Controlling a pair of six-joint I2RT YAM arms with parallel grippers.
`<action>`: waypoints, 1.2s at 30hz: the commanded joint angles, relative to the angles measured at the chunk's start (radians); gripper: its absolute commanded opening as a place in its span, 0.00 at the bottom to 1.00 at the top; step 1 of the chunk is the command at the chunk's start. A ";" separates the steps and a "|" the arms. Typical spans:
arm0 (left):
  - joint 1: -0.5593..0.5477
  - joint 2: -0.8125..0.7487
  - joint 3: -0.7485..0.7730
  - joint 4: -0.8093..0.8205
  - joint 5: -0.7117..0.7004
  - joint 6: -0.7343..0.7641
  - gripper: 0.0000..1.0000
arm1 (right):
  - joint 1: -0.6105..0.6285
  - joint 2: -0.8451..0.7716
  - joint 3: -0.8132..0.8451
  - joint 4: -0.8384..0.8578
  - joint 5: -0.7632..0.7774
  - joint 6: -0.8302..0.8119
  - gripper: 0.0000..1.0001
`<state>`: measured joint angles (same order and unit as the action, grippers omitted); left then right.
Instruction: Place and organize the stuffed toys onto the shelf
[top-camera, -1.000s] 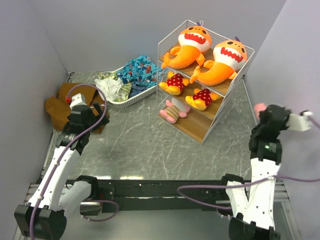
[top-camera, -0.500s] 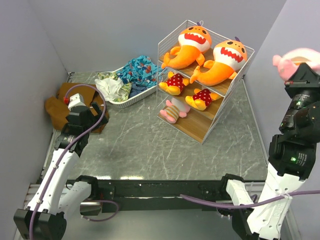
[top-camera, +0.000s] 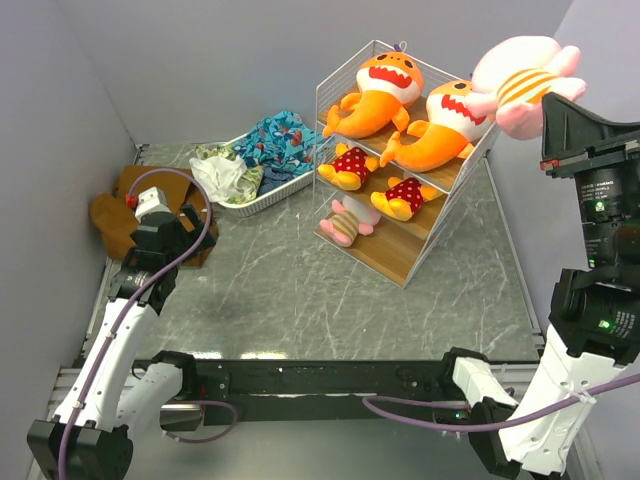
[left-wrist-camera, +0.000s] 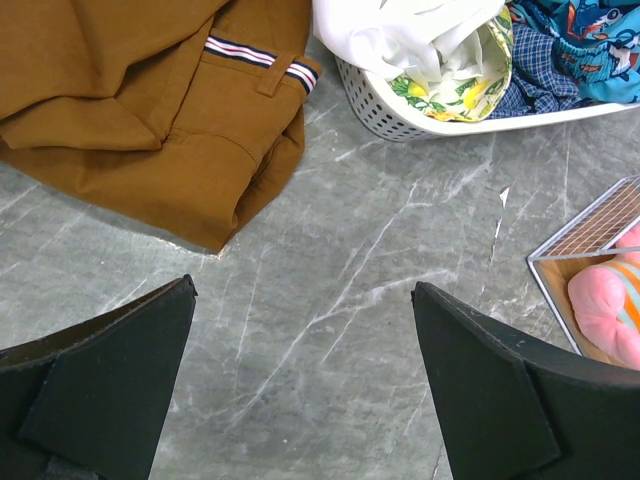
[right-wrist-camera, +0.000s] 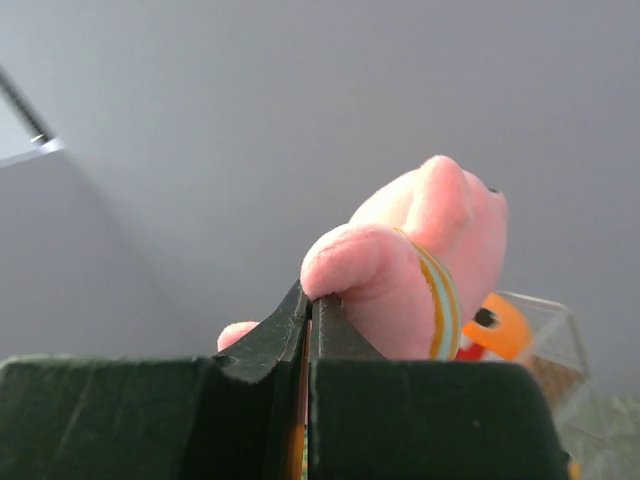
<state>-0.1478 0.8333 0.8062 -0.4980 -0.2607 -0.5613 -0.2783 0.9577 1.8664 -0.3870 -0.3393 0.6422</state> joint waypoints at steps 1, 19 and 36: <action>-0.004 -0.019 0.008 0.015 -0.026 0.001 0.97 | 0.007 0.033 0.092 0.115 -0.251 0.051 0.00; -0.004 -0.180 0.143 0.033 0.286 -0.078 0.97 | 0.542 0.191 0.225 -0.067 -0.133 -0.068 0.00; -0.004 -0.359 0.228 0.012 0.400 -0.193 0.96 | 1.132 0.089 -0.428 0.256 0.393 -0.029 0.00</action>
<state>-0.1505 0.4686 1.0214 -0.4690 0.1432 -0.7315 0.7567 1.0946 1.5639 -0.3180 -0.1650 0.5972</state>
